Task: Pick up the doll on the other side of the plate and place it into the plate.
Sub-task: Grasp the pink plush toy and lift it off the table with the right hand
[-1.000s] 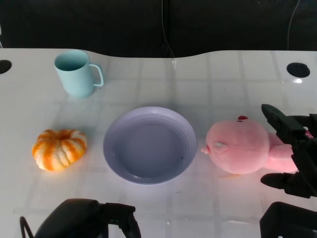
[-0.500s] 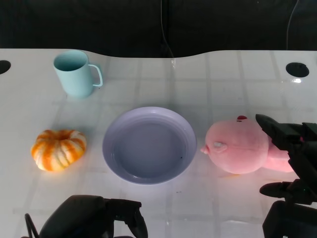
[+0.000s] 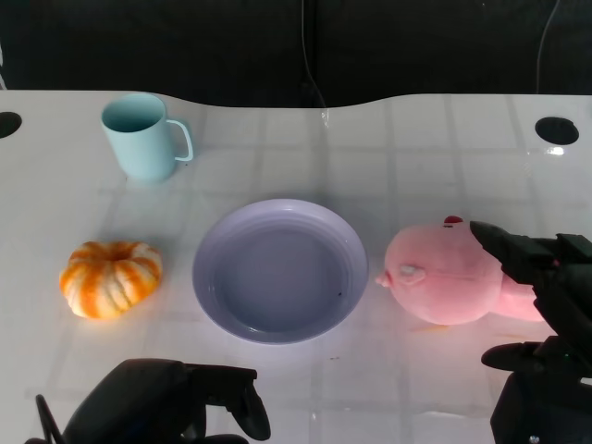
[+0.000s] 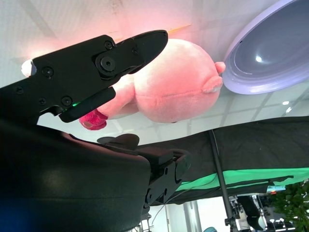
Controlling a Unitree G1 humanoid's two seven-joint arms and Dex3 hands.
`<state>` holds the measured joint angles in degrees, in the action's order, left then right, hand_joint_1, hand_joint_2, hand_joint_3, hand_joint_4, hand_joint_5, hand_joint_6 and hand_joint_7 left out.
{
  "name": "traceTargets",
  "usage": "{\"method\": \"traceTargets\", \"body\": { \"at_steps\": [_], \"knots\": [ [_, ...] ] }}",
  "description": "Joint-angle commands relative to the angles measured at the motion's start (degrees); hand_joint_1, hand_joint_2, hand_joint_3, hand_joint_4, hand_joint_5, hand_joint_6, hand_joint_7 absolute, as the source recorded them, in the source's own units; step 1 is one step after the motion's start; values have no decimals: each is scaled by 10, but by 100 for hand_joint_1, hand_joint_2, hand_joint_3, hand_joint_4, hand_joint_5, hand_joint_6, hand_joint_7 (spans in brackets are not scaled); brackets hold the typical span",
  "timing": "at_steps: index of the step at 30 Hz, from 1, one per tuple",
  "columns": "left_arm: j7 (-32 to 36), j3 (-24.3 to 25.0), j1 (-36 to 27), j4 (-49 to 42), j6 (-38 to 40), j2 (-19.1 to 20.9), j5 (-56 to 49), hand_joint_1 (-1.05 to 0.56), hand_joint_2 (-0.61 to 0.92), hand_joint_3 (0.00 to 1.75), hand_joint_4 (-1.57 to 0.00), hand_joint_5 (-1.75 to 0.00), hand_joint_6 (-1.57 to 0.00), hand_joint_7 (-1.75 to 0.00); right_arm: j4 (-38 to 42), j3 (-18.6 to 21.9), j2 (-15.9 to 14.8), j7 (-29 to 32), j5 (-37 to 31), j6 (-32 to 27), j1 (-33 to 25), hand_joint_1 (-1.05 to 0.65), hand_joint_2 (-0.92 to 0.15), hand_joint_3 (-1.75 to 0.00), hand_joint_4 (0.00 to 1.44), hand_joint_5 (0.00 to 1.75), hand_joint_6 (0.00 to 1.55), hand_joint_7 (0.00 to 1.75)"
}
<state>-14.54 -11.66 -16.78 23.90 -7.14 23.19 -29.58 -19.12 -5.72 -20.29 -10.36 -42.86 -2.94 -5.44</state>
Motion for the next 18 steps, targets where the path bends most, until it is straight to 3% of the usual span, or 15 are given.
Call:
{"method": "traceTargets", "body": {
  "at_steps": [1,18],
  "knots": [
    [-14,5,-1,12,6,12,1,-26,92,30,-65,-151,-75,-99,-10,0,-11,-5,1,-5,1,-48,-83,-1,0,55,15,3],
    [-23,21,-6,16,3,13,23,-22,92,29,-67,-148,-77,-94,-22,3,-6,-2,5,-8,2,-46,-83,0,0,61,17,4]
  ]
}}
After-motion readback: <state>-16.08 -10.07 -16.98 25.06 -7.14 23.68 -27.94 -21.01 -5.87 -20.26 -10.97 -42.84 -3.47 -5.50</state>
